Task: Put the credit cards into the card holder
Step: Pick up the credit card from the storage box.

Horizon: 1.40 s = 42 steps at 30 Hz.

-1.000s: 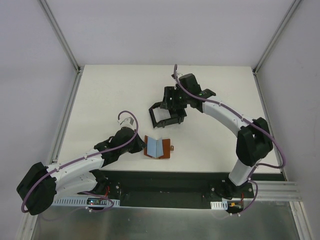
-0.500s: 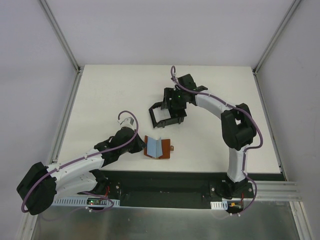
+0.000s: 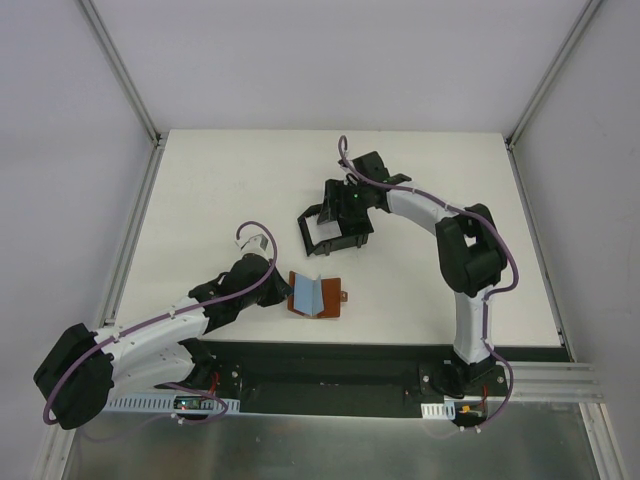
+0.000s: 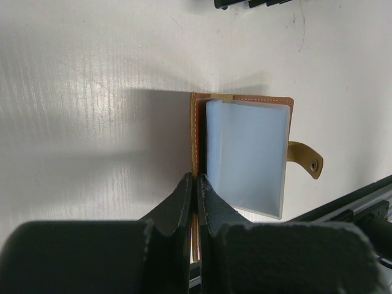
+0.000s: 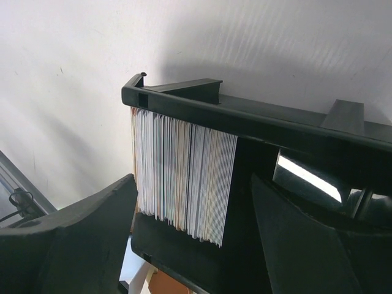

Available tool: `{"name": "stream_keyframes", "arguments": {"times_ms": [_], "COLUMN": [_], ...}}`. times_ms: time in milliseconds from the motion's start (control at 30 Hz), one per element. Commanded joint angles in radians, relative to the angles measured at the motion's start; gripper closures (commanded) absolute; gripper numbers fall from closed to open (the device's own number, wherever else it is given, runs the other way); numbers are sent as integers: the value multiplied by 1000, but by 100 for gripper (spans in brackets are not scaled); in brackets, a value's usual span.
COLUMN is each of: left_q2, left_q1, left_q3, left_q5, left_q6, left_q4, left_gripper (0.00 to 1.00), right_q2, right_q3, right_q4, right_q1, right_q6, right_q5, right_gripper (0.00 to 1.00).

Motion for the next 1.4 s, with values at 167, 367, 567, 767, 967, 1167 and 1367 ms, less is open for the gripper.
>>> {"name": "stream_keyframes", "arguments": {"times_ms": [167,367,567,767,967,1167,1367], "left_q2": [0,2,5,6,15,11,-5], "left_q1": [-12,-12,-12,-12,-12,-12,-12], "left_q3": [37,39,39,39,42,37,28], "left_q5": [-18,-16,-13,-13,-13,-16,-22], "left_q6": [23,23,23,20,21,20,20], "left_q4": [2,2,2,2,2,2,2], "left_gripper": [100,100,100,100,100,100,100], "right_q2": [-48,-65,-72,-77,-77,-94,-106], "right_q3": [13,9,10,12,27,47,94], "right_q4": [21,15,-1,-14,-31,-63,-119], "right_q1": [-1,-1,-1,-2,-1,-1,-1], "right_q6": [-6,-9,-14,-19,-28,-57,-107], "right_q5": [-48,-48,-27,-13,4,49,113], "right_gripper": [36,44,58,72,83,91,100]}}
